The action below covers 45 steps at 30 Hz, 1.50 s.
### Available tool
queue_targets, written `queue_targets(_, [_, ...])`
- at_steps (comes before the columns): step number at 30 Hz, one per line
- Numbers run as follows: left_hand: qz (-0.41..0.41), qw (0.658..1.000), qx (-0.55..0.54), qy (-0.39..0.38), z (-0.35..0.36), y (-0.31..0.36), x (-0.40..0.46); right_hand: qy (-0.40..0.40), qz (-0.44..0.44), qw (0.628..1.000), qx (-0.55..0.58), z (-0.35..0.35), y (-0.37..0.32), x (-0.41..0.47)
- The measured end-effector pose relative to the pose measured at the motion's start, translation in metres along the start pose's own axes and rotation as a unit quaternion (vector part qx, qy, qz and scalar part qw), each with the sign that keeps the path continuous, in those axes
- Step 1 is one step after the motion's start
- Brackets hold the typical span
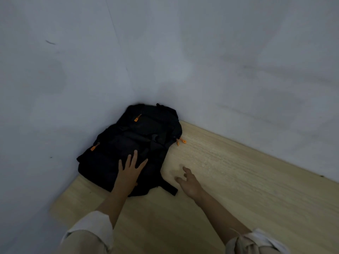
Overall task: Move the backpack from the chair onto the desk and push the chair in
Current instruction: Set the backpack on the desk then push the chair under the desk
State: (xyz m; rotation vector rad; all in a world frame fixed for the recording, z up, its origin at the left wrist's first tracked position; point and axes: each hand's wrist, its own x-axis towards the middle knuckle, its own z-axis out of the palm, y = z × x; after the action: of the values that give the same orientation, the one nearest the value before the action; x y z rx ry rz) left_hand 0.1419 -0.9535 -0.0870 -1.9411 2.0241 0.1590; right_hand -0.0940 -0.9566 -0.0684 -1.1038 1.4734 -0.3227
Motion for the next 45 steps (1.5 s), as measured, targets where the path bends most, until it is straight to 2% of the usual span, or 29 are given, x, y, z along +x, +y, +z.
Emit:
queue_targets(4, [-0.04,0.999,-0.02,0.03,0.024,0.023,-0.027,0.011,0.006,1.0,0.014,-0.012,0.008,-0.026])
queue_targets(9, [-0.098,0.99,-0.091,0.045,0.015,0.066,-0.055,0.036,-0.008,0.999,0.001,-0.033,0.018,-0.062])
queue_targets(18, [0.036,0.974,-0.222,-0.007,0.004,0.16,-0.097,0.065,-0.01,0.998,-0.011,-0.049,0.052,-0.118])
queue_targets(21, [0.071,0.967,-0.241,-0.033,0.004,0.19,-0.115,0.078,-0.008,0.997,-0.013,-0.052,0.069,-0.138])
queue_targets(25, [0.096,0.967,-0.235,-0.03,0.0,0.223,-0.137,0.073,-0.019,0.997,-0.014,-0.059,0.09,-0.169])
queue_targets(30, [0.071,0.963,-0.26,-0.005,0.0,0.265,-0.179,0.079,-0.036,0.996,-0.008,-0.082,0.132,-0.219])
queue_targets(31, [0.047,0.96,-0.278,0.003,-0.002,0.317,-0.248,0.062,-0.052,0.996,-0.043,-0.106,0.177,-0.282])
queue_targets(34, [0.034,0.96,-0.277,0.01,0.013,0.357,-0.289,0.066,-0.054,0.995,-0.051,-0.122,0.228,-0.309])
queue_targets(38, [0.031,0.958,-0.284,0.022,0.02,0.365,-0.29,0.079,-0.07,0.994,-0.036,-0.132,0.229,-0.313])
queue_targets(45, [0.034,0.948,-0.315,0.032,0.023,0.423,-0.365,0.092,-0.075,0.992,-0.036,-0.155,0.288,-0.38])
